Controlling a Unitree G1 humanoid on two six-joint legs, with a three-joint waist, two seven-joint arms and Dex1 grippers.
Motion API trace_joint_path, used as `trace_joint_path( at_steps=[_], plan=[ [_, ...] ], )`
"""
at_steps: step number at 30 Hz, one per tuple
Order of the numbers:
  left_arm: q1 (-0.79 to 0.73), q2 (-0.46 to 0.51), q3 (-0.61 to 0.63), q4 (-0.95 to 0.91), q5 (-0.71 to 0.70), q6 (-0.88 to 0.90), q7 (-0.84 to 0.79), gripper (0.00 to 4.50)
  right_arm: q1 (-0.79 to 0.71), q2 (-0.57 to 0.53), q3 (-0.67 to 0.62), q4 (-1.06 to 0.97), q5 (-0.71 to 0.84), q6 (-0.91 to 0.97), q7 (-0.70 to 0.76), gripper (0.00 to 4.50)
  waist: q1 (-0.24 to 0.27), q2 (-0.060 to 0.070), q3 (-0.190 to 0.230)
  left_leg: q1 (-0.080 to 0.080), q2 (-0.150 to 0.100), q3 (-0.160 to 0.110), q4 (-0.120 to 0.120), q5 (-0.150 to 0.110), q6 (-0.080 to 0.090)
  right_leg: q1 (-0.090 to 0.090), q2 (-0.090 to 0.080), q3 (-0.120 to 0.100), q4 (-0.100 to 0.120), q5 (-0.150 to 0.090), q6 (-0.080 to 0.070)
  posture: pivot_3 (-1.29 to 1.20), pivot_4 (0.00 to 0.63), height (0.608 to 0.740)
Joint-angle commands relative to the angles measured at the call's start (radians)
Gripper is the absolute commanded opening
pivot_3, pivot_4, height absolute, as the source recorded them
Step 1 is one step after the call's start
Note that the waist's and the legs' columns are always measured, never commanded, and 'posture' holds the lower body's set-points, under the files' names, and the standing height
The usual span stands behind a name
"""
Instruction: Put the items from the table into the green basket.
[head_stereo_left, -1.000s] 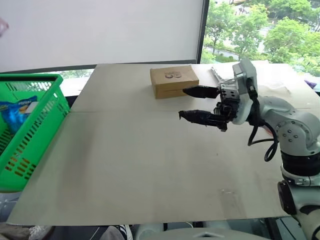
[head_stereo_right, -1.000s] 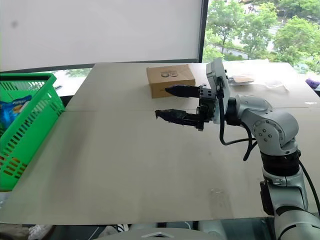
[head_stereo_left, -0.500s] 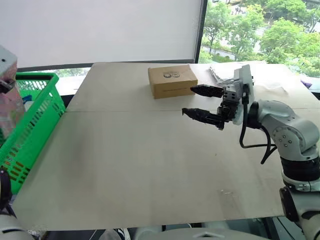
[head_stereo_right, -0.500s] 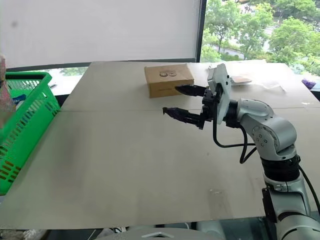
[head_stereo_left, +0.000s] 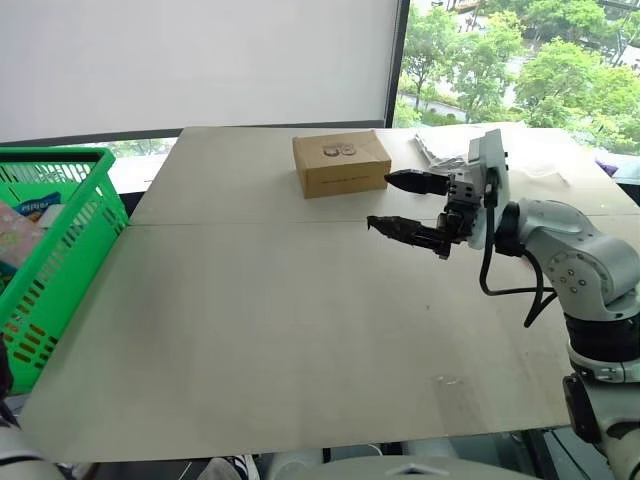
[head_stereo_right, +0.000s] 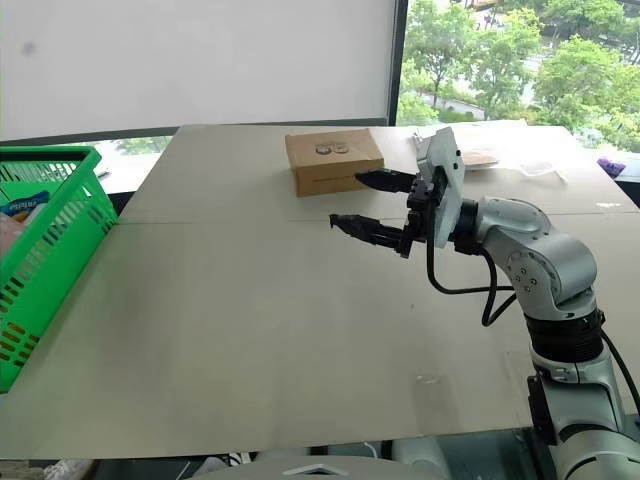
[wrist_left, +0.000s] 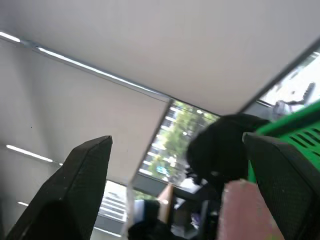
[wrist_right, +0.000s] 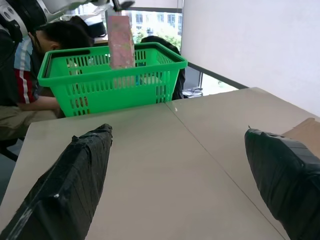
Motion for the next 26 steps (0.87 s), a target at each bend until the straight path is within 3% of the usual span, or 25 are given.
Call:
trace_joint_path(
  at_steps=[1,3,6,8,10,14,18,21,26],
  plan=[
    [-0.059,-0.133,0.165,-0.052,-0.25,-0.092,-0.137,4.43,-0.015,-0.016,-0.03,-0.006,-0.001,-0.008,-0.011,4.5,0.013,0.002,-0.001,0.0,0.0,0.0,0.0,0.0,0.0,0.0,0.0,0.0,0.0,0.0,0.0,0.03,0.0,0.724],
    [-0.022,-0.222,0.229,-0.161,-0.396,-0.053,-0.299,4.43,0.0,-0.024,-0.036,-0.011,-0.002,-0.006,-0.015,4.5,0.026,0.005,-0.002,0.0,-0.001,0.001,0.003,0.0,0.0,0.001,-0.001,-0.001,0.002,0.0,0.0,0.03,0.0,0.724],
    [0.176,-0.349,0.275,-0.514,-0.675,0.11,-0.553,4.43,0.064,-0.061,-0.053,-0.026,-0.014,-0.003,-0.018,4.5,0.023,0.006,-0.002,0.0,-0.001,0.001,0.007,0.0,0.0,0.001,-0.001,-0.001,0.005,0.0,0.0,0.03,0.0,0.724],
    [0.346,-0.44,0.292,-0.745,-0.845,0.261,-0.608,4.43,0.12,-0.096,-0.069,-0.033,-0.028,0.016,-0.039,4.5,0.018,0.006,-0.003,-0.001,0.0,0.001,0.008,0.0,0.0,0.001,-0.003,0.002,0.006,0.0,0.0,0.02,0.0,0.724],
    [0.545,-0.533,0.249,-0.944,-0.918,0.368,-0.577,4.43,0.196,-0.132,-0.084,-0.02,-0.084,-0.014,-0.064,4.5,0.004,0.008,-0.004,-0.001,0.0,0.002,0.009,0.0,0.001,0.001,-0.004,0.006,0.006,0.0,0.0,0.02,0.0,0.724],
    [0.867,-0.659,0.146,-1.198,-0.891,0.441,-0.487,4.43,0.379,-0.17,-0.099,0.069,-0.253,-0.213,-0.095,4.5,-0.019,0.01,-0.005,0.002,0.001,0.004,0.008,-0.003,0.004,0.001,-0.002,0.012,0.006,0.0,0.0,0.0,0.0,0.724],
    [1.029,-0.705,0.103,-1.178,-0.805,0.349,-0.48,4.43,0.582,-0.16,-0.124,0.131,-0.314,-0.422,-0.021,4.5,-0.012,0.014,-0.006,0.004,0.002,0.0,0.008,-0.003,0.005,0.003,0.006,0.01,0.007,0.0,-0.001,-0.02,0.0,0.724],
    [1.094,-0.726,0.096,-1.163,-0.784,0.308,-0.492,4.43,0.649,-0.171,-0.096,0.197,-0.399,-0.541,-0.003,4.5,-0.01,0.024,-0.006,0.022,0.002,0.002,0.007,-0.003,0.005,0.02,0.011,0.01,0.003,-0.006,0.0,-0.03,0.0,0.724],
    [1.127,-0.765,0.086,-1.172,-0.758,0.291,-0.484,4.43,0.64,-0.13,-0.107,0.294,-0.387,-0.599,0.03,4.5,-0.016,0.025,-0.006,0.027,0.002,0.005,0.007,-0.003,0.005,0.022,0.011,0.012,0.004,-0.006,0.0,-0.03,0.0,0.724]
  ],
)
